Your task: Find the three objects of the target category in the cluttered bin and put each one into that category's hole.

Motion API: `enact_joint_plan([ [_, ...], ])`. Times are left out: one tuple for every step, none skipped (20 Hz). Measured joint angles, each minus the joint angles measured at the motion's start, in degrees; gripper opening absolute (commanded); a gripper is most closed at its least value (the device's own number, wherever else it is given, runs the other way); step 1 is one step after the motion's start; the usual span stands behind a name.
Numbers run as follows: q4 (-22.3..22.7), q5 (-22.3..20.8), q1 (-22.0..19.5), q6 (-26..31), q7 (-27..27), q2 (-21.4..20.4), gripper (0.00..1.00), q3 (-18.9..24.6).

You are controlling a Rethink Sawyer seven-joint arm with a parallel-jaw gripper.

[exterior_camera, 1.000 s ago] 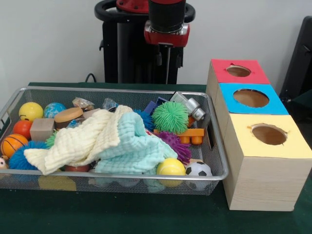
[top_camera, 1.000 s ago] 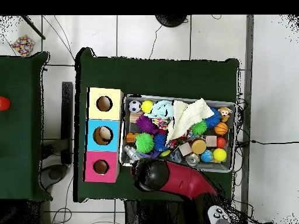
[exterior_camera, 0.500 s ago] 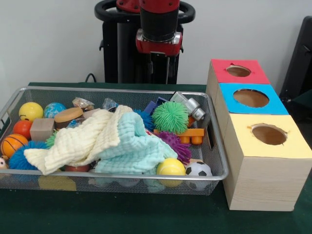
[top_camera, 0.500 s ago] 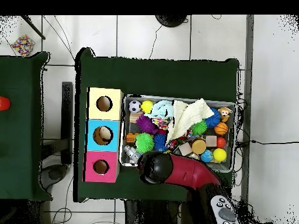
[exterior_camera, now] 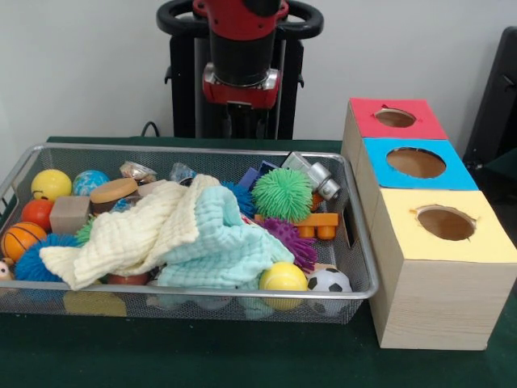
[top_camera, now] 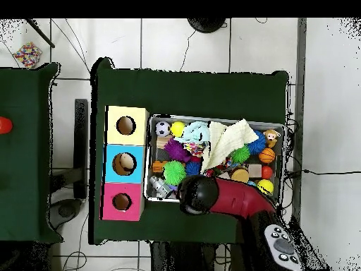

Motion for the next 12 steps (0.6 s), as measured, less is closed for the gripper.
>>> enact_joint_plan([
  [-1.1, -0.7, -1.0, 0.1, 0.0, 0.9, 1.00, 0.2],
  [-1.9, -1.2, -1.9, 0.1, 0.0, 1.6, 1.00, 0.4],
  [-2.6, -1.6, -2.7, 0.2, 0.0, 2.2, 1.00, 0.7],
  [-3.3, -2.1, -3.5, 0.2, 0.0, 2.8, 1.00, 0.9],
  [-3.7, -2.4, -3.9, 0.3, 0.0, 3.2, 1.00, 1.1],
  [-4.2, -2.8, -4.4, 0.3, 0.0, 3.6, 1.00, 1.2],
  [-5.3, -3.8, -5.3, 0.5, 0.0, 4.5, 1.00, 1.4],
  [-6.0, -4.4, -5.7, 0.7, 0.0, 5.0, 1.00, 1.4],
  [-7.5, -5.9, -6.5, 1.3, 0.0, 6.2, 1.00, 1.4],
  [-8.2, -6.6, -6.8, 1.7, 0.0, 6.7, 1.00, 1.5],
  [-8.9, -7.2, -7.0, 2.1, 0.0, 7.2, 1.00, 1.4],
  [-9.5, -7.6, -7.2, 2.4, 0.0, 7.6, 1.00, 1.5],
])
